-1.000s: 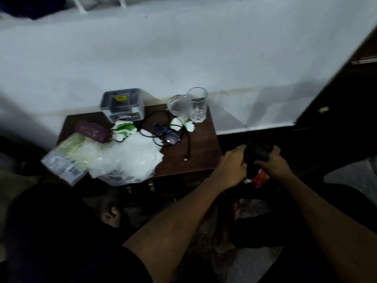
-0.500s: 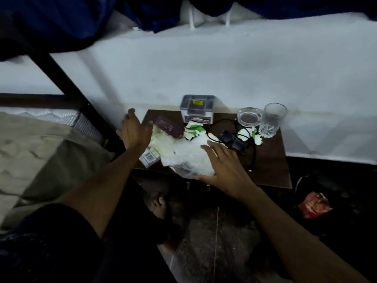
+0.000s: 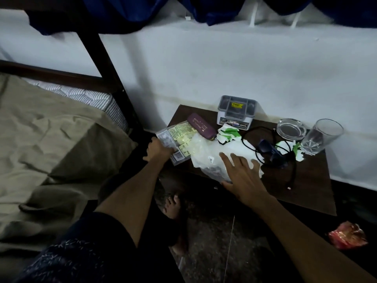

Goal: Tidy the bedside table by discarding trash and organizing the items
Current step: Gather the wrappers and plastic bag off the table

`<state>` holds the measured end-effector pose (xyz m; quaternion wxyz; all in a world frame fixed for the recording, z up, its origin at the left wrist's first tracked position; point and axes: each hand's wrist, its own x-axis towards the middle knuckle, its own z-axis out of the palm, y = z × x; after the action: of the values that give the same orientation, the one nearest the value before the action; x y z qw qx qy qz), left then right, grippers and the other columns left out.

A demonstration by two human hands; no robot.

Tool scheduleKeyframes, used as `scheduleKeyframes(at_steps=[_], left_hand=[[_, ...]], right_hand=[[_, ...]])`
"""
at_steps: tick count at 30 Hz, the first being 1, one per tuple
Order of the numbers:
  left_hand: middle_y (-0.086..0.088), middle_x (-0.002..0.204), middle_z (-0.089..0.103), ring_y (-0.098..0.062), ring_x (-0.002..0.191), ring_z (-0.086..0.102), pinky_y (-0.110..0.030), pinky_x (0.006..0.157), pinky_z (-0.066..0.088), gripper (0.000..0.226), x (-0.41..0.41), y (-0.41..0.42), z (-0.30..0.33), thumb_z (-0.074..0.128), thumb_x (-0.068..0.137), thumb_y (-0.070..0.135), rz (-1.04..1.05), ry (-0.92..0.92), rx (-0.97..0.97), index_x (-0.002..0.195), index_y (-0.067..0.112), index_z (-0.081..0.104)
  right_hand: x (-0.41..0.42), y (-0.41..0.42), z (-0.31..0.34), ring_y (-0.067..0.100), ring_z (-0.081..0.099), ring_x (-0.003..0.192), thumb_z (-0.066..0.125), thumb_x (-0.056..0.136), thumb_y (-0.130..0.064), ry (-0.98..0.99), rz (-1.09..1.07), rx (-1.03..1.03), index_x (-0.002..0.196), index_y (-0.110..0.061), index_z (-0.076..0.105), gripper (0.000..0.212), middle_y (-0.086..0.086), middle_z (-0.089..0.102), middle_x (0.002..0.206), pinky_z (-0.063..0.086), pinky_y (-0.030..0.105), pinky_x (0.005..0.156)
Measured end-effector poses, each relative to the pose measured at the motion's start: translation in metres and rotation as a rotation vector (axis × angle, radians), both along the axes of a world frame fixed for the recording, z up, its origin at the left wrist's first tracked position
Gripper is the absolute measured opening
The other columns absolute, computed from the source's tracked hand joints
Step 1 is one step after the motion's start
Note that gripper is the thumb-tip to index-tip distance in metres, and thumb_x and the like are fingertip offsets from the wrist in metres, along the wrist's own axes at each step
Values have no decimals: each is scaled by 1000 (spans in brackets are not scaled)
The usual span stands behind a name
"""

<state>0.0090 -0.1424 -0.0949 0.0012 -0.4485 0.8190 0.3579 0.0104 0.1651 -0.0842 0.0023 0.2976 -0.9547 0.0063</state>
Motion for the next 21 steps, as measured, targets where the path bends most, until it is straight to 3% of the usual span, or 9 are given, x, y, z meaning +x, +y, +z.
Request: scheduleKeyframes(at_steps=[4, 8, 11, 15, 18, 21], left_hand=[[-16, 148, 56, -39, 140, 52, -60, 118, 34, 77, -4, 2, 8, 90, 78, 25, 58, 17, -31, 142, 8, 50], [-16, 123, 71, -39, 123, 62, -53, 116, 31, 26, 1, 5, 17, 73, 85, 18, 114, 95, -29, 108, 6, 73], [-15, 109, 76, -41, 109, 68, -54, 112, 45, 32, 6, 13, 39, 65, 74, 28, 161, 224, 18, 97, 8, 76], [-12, 83, 73, -34, 76, 69, -46, 77, 61, 37, 10, 24, 70, 61, 64, 31, 109, 427, 33, 82, 0, 73], [-5, 63, 58, -25, 55, 52, -39, 61, 45, 29, 10, 32, 91, 61, 71, 29, 93, 502, -39, 68, 0, 61], [-2, 60, 46, -20, 53, 43, -35, 66, 36, 32, 11, 37, 115, 64, 84, 23, 93, 510, -123, 60, 9, 47]], right_hand=[[1, 4, 4, 29, 62, 120, 71, 91, -32, 56, -18, -42, 146, -26, 54, 58, 3, 64, 133, 38, 57, 106], [-6, 8, 26, 30, 67, 106, 62, 95, -21, 85, -60, -245, 132, -27, 60, 37, 1, 72, 115, 46, 49, 94], [-15, 18, 46, 37, 67, 89, 59, 91, -19, 80, -117, -498, 125, -16, 63, 34, 13, 71, 98, 51, 45, 78], [-23, 42, 71, 32, 66, 87, 56, 98, -23, 39, -214, -768, 129, -16, 62, 33, 11, 72, 101, 46, 33, 73], [-25, 59, 85, 20, 63, 87, 55, 101, -21, 67, -269, -851, 136, -14, 61, 36, 3, 70, 104, 40, 24, 72], [-24, 76, 96, 21, 70, 83, 52, 100, -27, 81, -320, -887, 130, -14, 62, 34, 10, 74, 105, 51, 27, 72]])
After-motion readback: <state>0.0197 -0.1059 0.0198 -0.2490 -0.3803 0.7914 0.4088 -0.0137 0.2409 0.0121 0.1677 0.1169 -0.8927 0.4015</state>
